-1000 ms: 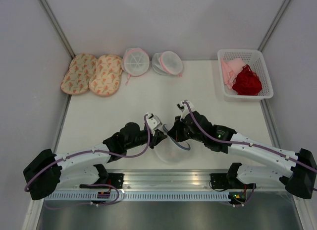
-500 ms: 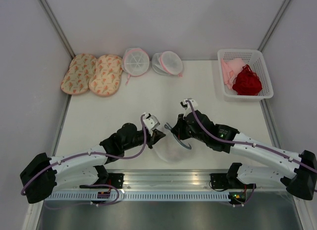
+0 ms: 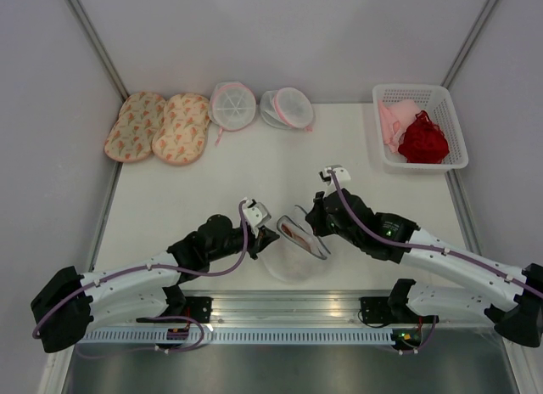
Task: Unzip the laundry bag and remove the bra
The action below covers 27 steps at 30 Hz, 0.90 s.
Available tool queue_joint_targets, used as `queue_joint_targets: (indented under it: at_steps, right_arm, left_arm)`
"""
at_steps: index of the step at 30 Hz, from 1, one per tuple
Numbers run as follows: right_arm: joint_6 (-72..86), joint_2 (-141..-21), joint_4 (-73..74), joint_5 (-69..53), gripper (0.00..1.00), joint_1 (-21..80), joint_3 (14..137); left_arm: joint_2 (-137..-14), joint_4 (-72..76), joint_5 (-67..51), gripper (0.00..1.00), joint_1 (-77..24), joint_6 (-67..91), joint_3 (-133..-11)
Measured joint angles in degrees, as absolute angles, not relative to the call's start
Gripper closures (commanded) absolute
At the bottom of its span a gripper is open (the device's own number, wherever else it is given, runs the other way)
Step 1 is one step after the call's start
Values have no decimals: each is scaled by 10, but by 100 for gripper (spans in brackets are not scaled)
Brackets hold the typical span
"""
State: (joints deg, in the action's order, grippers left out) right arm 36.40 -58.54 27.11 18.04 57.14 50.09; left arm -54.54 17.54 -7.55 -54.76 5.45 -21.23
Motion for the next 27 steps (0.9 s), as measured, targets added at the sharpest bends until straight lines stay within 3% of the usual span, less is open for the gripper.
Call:
queue_joint_targets:
  at_steps: [6,10,11,16,21,27]
  right_arm:
    - [391,-604,337,283,99,569,525]
    - [474,-658,446,412,30,557,561]
    - [490,-668,470,435,24,555,567]
    - [502,-684,520,482,15,550,574]
    - [416,-593,383,326,14,549,511]
    - [372,-637,252,163,20,548,473]
  left_arm:
    - [-542,166,-70,98,-548,55,-212]
    - [-529,156,-58,98,-547,55,-212]
    - [-526,155,-56,98,-547,55,-212]
    - [-524,150,-46,98,-548,55,-212]
    - [-524,147,-45,98,-548,55,-212]
    - [-515,145,-45,98,-548,55,-212]
